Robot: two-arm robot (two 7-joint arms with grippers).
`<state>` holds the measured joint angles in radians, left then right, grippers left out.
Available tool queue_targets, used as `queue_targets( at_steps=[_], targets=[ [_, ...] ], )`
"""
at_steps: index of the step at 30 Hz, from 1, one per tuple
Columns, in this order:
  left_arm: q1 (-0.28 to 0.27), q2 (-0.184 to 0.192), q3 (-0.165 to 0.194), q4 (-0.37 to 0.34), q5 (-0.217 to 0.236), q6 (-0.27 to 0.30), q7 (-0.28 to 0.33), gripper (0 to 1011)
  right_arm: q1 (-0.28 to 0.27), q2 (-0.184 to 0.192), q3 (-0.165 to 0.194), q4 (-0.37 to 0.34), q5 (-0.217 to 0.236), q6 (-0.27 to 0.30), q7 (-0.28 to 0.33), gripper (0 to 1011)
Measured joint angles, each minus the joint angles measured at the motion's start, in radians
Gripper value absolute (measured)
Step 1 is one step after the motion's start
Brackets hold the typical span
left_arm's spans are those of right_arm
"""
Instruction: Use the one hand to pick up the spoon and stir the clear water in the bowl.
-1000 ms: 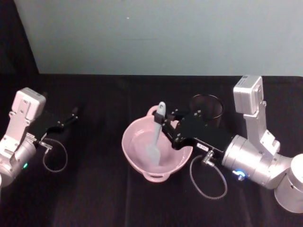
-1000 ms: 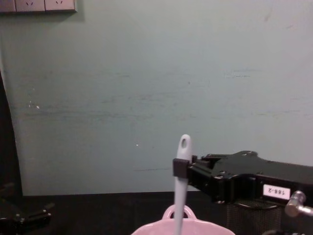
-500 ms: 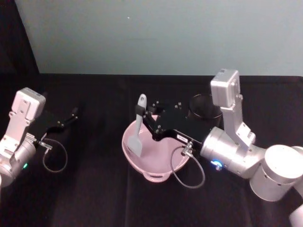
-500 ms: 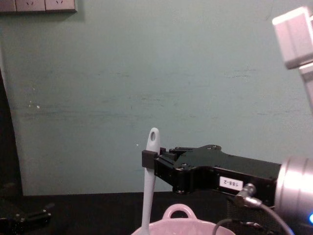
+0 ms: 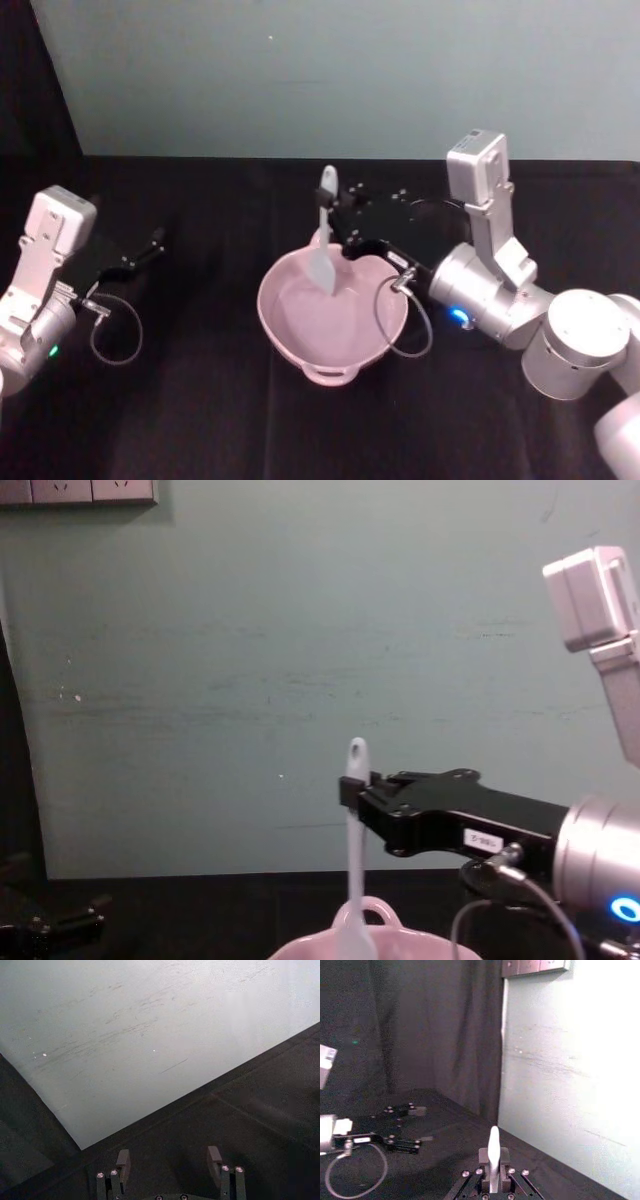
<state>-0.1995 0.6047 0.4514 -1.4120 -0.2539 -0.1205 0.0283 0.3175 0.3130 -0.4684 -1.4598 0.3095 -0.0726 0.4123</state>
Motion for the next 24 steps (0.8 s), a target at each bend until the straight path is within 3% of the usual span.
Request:
queue_targets(
  at_steps=[5,14,24],
  targets=[
    [0.0,0.0,0.0,0.0,0.0,0.0,0.0,1011,-0.014,0.015,0.026,-0.016,-0.01,0.002,-0.003,117],
    [0.0,0.0,0.0,0.0,0.0,0.0,0.0,1011,-0.077,0.071,0.063,-0.11,-0.012,0.051,0.005,117],
    [0.0,0.0,0.0,0.0,0.0,0.0,0.0,1011,-0.159,0.132,0.071,-0.245,0.079,0.144,0.059,117]
  ],
)
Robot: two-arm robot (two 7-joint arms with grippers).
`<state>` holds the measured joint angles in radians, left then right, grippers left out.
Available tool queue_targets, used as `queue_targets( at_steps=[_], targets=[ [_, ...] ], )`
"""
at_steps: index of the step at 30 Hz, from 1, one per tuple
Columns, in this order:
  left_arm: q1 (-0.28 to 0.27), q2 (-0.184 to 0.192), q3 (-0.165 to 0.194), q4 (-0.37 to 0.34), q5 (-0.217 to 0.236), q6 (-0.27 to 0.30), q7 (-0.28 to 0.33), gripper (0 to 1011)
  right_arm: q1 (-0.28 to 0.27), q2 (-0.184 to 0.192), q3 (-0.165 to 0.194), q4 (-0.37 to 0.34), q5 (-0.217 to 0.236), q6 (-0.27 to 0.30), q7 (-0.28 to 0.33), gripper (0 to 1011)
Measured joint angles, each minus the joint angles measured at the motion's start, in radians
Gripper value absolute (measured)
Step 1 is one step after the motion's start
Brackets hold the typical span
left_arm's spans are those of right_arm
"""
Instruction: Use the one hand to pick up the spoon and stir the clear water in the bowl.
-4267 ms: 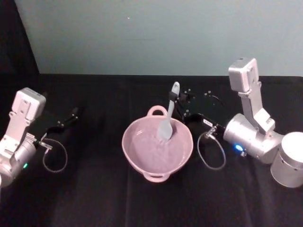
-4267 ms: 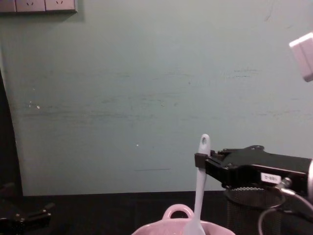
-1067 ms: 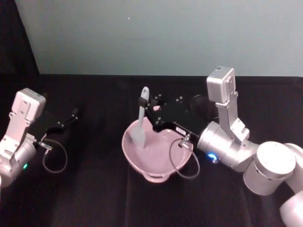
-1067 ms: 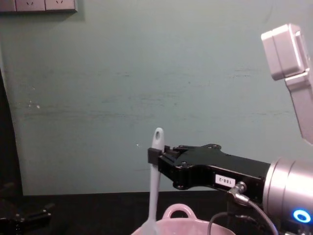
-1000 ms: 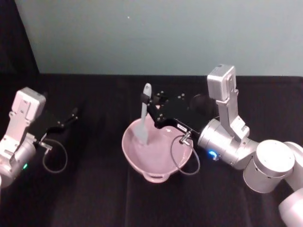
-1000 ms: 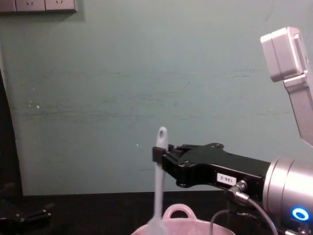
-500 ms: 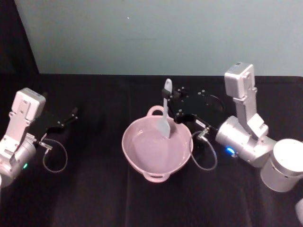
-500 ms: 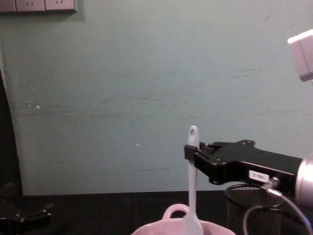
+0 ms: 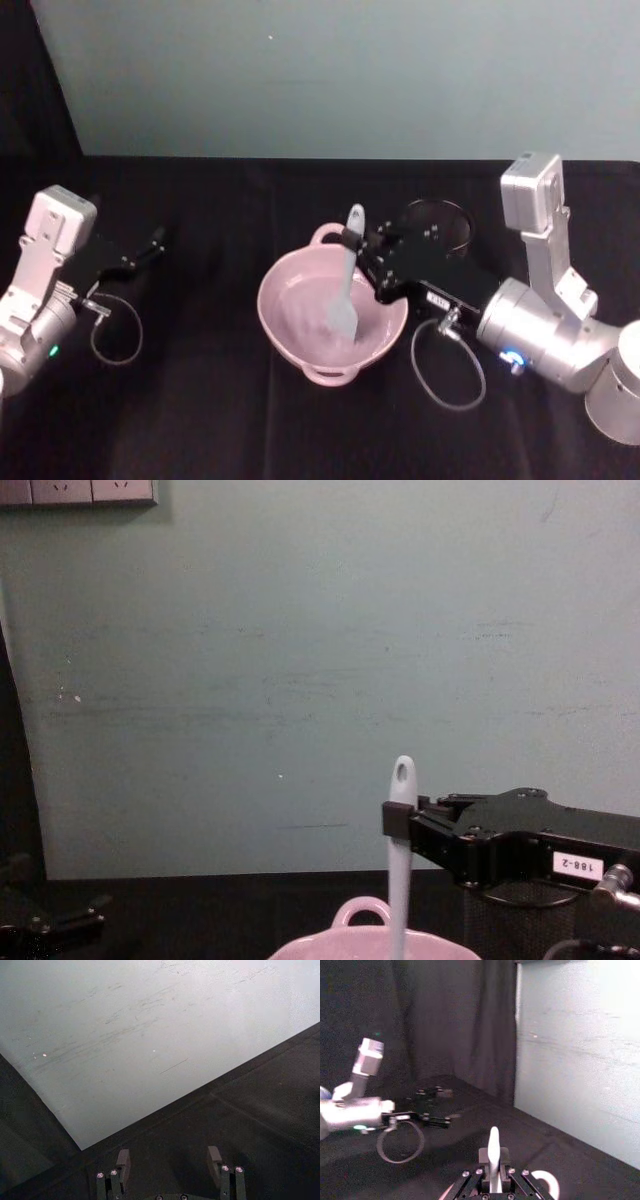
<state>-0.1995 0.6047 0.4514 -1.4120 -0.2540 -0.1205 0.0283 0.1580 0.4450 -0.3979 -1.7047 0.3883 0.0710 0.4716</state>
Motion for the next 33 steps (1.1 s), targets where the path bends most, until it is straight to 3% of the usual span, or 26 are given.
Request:
queue_targets(
  at_steps=[7,17,26,33],
  targets=[
    [0.0,0.0,0.0,0.0,0.0,0.0,0.0,1011,-0.006,0.003,-0.031,-0.027,0.042,0.022,0.015,117],
    [0.0,0.0,0.0,0.0,0.0,0.0,0.0,1011,0.048,-0.051,-0.078,0.034,0.056,0.028,-0.018,117],
    [0.0,0.0,0.0,0.0,0.0,0.0,0.0,1011,0.09,-0.111,-0.089,0.116,-0.003,-0.009,-0.095,117],
    [0.0,0.0,0.0,0.0,0.0,0.0,0.0,1011,0.095,-0.147,-0.064,0.152,-0.057,-0.019,-0.164,117]
  ],
)
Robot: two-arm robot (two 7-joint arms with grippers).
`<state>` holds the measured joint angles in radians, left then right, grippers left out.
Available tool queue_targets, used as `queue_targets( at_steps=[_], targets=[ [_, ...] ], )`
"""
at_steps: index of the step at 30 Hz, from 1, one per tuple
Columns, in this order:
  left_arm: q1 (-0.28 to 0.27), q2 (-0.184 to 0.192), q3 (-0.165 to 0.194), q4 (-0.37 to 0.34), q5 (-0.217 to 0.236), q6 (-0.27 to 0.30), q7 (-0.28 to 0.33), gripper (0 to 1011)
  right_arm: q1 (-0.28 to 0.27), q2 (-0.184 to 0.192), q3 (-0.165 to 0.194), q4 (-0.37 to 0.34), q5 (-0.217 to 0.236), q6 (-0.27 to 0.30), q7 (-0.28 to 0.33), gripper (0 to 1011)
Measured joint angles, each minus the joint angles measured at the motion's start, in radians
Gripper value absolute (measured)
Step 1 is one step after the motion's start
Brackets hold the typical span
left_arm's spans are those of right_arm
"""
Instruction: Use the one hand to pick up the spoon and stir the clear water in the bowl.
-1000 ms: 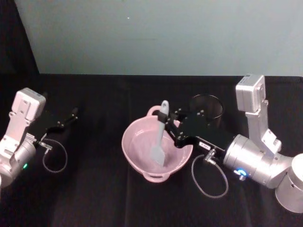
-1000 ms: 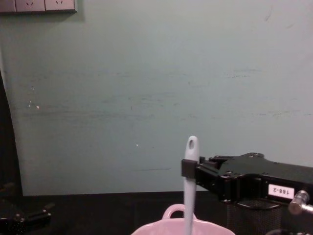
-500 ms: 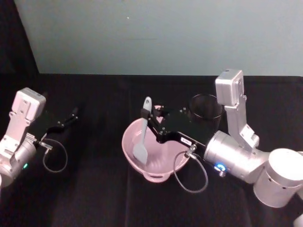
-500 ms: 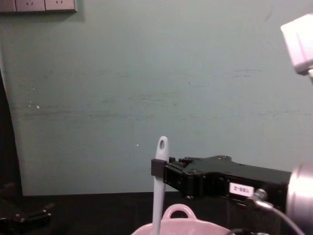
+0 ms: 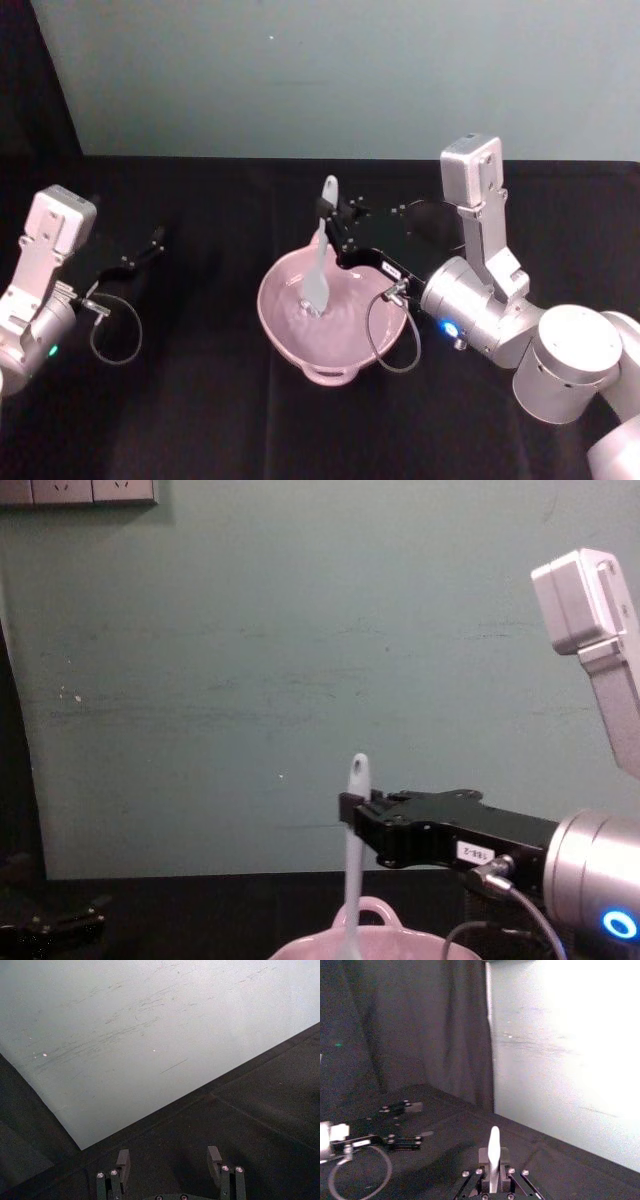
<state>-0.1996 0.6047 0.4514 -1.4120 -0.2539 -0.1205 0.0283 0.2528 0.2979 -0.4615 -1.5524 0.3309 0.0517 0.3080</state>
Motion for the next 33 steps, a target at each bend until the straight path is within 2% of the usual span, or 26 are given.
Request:
queue_targets(
  at_steps=[7,14,19,26,33],
  targets=[
    [0.0,0.0,0.0,0.0,0.0,0.0,0.0,1011,-0.026,0.008,0.034,-0.019,-0.045,-0.02,-0.028,117],
    [0.0,0.0,0.0,0.0,0.0,0.0,0.0,1011,-0.057,0.028,0.062,-0.052,-0.062,-0.018,-0.029,117],
    [0.0,0.0,0.0,0.0,0.0,0.0,0.0,1011,-0.099,0.054,0.081,-0.108,-0.067,-0.007,-0.006,117],
    [0.0,0.0,0.0,0.0,0.0,0.0,0.0,1011,-0.151,0.086,0.088,-0.184,-0.028,0.033,0.054,117],
    [0.0,0.0,0.0,0.0,0.0,0.0,0.0,1011,-0.164,0.092,0.063,-0.209,0.015,0.057,0.092,117]
  ],
)
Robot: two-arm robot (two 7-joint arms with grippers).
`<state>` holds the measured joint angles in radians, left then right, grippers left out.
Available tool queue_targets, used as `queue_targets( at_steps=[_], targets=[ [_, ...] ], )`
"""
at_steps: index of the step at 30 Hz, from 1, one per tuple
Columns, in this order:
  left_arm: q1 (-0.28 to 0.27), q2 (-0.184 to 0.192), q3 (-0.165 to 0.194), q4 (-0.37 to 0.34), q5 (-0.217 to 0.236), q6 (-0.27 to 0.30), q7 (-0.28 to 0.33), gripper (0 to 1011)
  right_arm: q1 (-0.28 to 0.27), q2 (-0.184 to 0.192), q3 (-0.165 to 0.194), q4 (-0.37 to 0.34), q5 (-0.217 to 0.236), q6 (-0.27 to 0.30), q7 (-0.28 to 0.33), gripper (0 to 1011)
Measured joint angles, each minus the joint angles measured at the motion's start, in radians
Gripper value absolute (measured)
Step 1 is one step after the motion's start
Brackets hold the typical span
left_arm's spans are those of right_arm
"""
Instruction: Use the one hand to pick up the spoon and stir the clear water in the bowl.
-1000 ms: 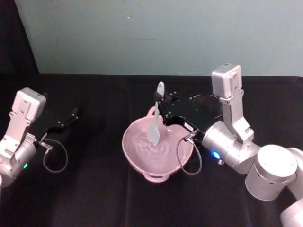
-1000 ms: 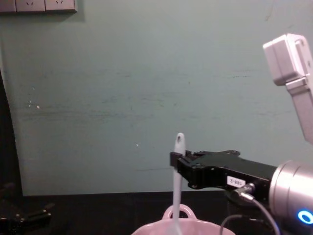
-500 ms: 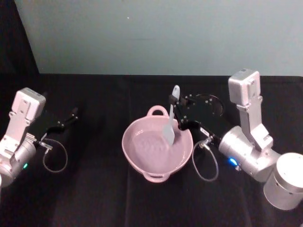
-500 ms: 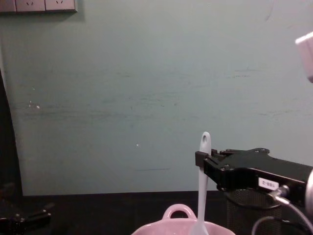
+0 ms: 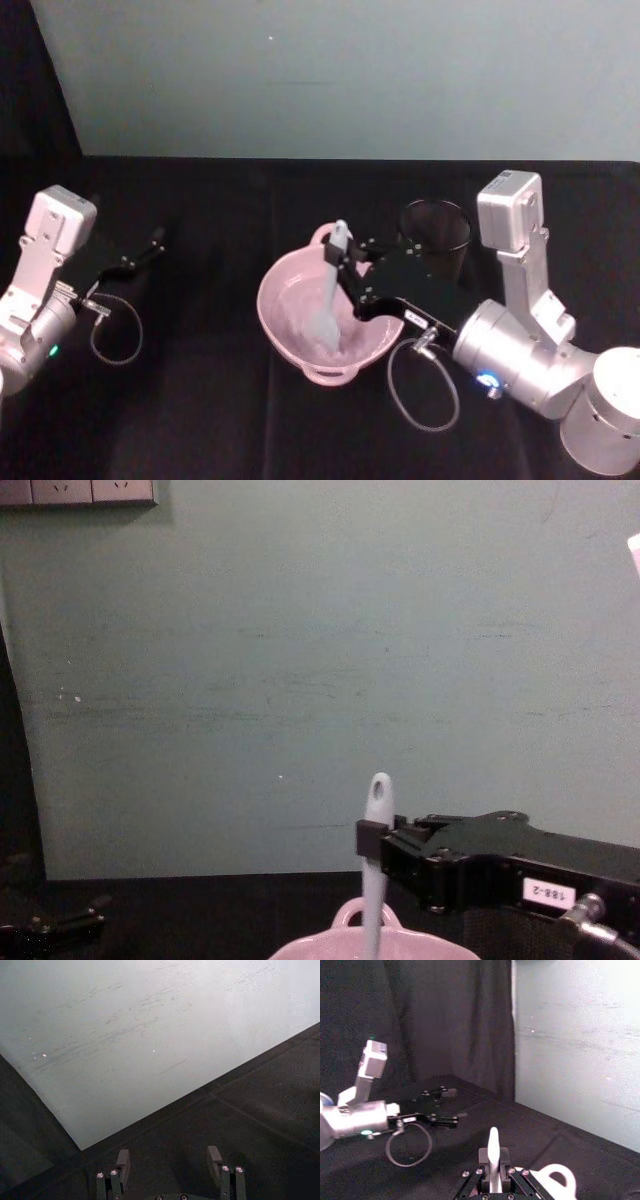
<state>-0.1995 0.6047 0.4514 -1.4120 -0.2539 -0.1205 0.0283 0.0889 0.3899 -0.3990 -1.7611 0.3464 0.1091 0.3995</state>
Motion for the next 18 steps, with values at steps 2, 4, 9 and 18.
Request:
queue_targets(
  at_steps=[2,4,9,18],
  targets=[
    [0.0,0.0,0.0,0.0,0.0,0.0,0.0,1011,0.005,-0.004,-0.013,0.002,0.01,0.003,0.005,117],
    [0.0,0.0,0.0,0.0,0.0,0.0,0.0,1011,0.015,-0.013,-0.026,0.013,0.018,0.003,0.009,117],
    [0.0,0.0,0.0,0.0,0.0,0.0,0.0,1011,0.045,-0.037,-0.048,0.053,0.025,-0.002,0.008,117],
    [0.0,0.0,0.0,0.0,0.0,0.0,0.0,1011,0.122,-0.098,-0.068,0.168,-0.007,-0.052,-0.028,117]
  ],
)
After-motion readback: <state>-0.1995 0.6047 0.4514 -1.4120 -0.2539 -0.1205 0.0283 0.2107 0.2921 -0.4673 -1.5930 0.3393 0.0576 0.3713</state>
